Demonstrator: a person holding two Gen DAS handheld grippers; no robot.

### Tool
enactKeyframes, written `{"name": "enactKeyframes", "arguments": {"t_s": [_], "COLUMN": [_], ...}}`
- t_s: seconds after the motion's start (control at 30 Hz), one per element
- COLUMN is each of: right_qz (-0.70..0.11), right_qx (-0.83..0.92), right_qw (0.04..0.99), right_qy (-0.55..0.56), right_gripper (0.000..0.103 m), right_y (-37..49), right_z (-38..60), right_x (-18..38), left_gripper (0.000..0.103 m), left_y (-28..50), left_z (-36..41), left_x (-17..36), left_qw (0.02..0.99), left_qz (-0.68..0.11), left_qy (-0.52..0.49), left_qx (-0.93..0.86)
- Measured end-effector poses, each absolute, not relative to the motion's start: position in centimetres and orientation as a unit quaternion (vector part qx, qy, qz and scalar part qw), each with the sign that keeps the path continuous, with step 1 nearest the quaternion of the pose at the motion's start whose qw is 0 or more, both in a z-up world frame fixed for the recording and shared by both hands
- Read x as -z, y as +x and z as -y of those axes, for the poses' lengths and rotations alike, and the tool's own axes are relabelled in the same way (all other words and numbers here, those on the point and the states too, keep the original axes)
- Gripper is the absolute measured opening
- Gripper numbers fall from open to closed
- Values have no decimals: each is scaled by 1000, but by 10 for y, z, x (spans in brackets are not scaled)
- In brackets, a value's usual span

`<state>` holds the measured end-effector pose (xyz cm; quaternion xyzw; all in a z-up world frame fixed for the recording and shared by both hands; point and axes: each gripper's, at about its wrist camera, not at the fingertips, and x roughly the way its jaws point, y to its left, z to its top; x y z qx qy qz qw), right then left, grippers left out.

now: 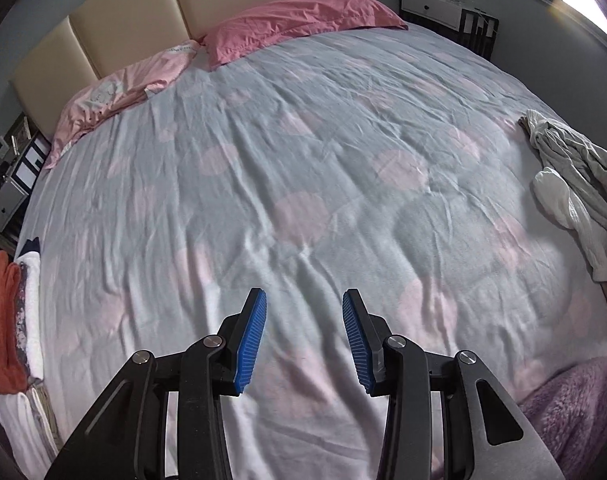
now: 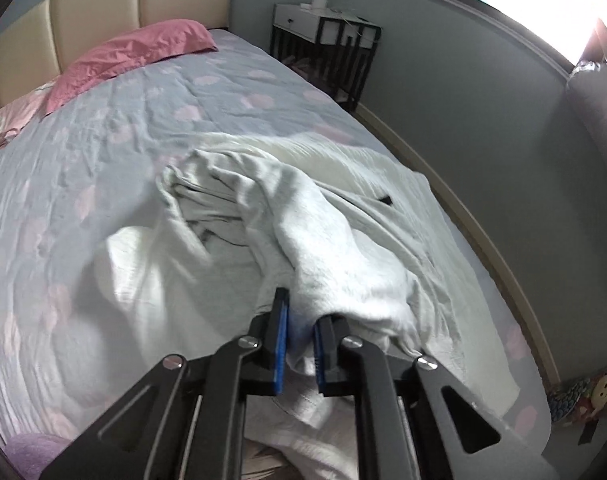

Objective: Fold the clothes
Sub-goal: 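Reach both tools toward the grey sweatshirt in the clothes pile, then grasp the grey sweatshirt hem with the left tool while the right tool grasps beside it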

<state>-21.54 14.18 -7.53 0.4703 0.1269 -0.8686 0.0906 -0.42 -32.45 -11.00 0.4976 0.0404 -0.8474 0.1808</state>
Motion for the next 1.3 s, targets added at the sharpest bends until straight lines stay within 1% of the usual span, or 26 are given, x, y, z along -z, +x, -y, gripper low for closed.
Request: {"name": "enactKeyframes", "arguments": {"t_s": [0.17, 0.5, 0.6, 0.73, 0.77, 0.8, 0.93, 0.97, 1.03, 1.1, 1.17, 1.3], "right_qz": [-138, -167, -163, -156, -154, -152, -121, -112, -96, -67, -51, -24], "right_qx": [868, 852, 833, 801, 790, 779, 763, 759, 751, 747, 750, 759], "right_qw": [166, 331, 374, 395, 401, 407, 423, 427, 434, 442, 436, 420], "right_qy": [447, 369, 373, 422, 437, 451, 474, 478, 488, 492, 494, 496], "right_gripper": [10, 9, 10, 10, 10, 14, 16, 20, 30, 53, 61, 61], "right_y": [-170, -60, -31, -15, -13, -11, -10, -10, -9, -14, -19, -29], "right_z": [-52, 161, 213, 261, 267, 272, 259, 255, 247, 232, 216, 183], "right_x": [28, -59, -57, -12, 3, 17, 44, 50, 62, 66, 70, 81], "left_gripper": [42, 42, 42, 42, 42, 42, 42, 42, 42, 42, 42, 42], "left_y": [30, 89, 103, 120, 124, 127, 124, 121, 114, 109, 105, 98], "left_z": [350, 400, 408, 415, 417, 418, 410, 405, 396, 388, 381, 372], "left_x": [108, 88, 84, 79, 78, 78, 84, 85, 85, 86, 87, 94], "left_qw": [211, 222, 223, 224, 224, 221, 188, 179, 161, 143, 133, 127], "left_qz": [-45, -137, -151, -163, -166, -169, -180, -178, -173, -169, -162, -147], "left_qy": [465, 420, 411, 400, 397, 396, 408, 411, 414, 417, 420, 432], "left_qx": [858, 869, 871, 874, 874, 875, 875, 876, 879, 882, 883, 881]}}
